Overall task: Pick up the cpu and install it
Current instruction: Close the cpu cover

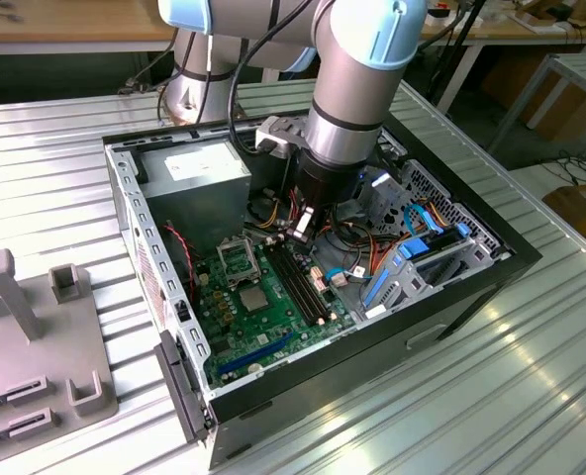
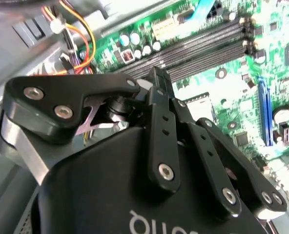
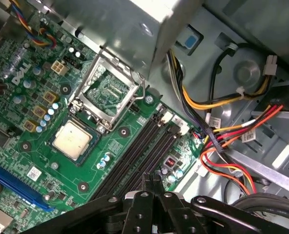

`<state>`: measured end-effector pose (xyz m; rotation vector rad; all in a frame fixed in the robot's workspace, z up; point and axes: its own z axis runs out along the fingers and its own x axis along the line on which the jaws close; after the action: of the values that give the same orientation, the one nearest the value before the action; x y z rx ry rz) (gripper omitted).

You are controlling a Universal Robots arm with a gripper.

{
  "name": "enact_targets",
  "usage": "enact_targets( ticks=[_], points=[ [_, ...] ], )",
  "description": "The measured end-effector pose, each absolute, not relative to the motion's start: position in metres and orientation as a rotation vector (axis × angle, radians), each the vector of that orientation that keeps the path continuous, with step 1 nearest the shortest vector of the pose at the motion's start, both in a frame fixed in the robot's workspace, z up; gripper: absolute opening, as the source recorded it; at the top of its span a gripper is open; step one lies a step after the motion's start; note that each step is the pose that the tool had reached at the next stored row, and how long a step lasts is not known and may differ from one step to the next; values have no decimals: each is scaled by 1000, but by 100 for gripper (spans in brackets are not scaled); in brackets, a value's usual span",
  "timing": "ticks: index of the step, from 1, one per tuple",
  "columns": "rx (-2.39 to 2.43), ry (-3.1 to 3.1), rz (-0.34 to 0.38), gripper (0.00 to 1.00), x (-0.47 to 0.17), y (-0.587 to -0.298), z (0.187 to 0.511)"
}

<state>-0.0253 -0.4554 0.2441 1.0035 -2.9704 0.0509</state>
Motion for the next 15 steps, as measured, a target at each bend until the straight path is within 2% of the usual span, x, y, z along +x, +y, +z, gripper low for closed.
enact_targets(
  ticks=[6, 15],
  points=[
    [1009, -2969, 56, 11, -29, -438, 245],
    [1171, -2912, 53, 11, -30, -435, 245]
  ],
)
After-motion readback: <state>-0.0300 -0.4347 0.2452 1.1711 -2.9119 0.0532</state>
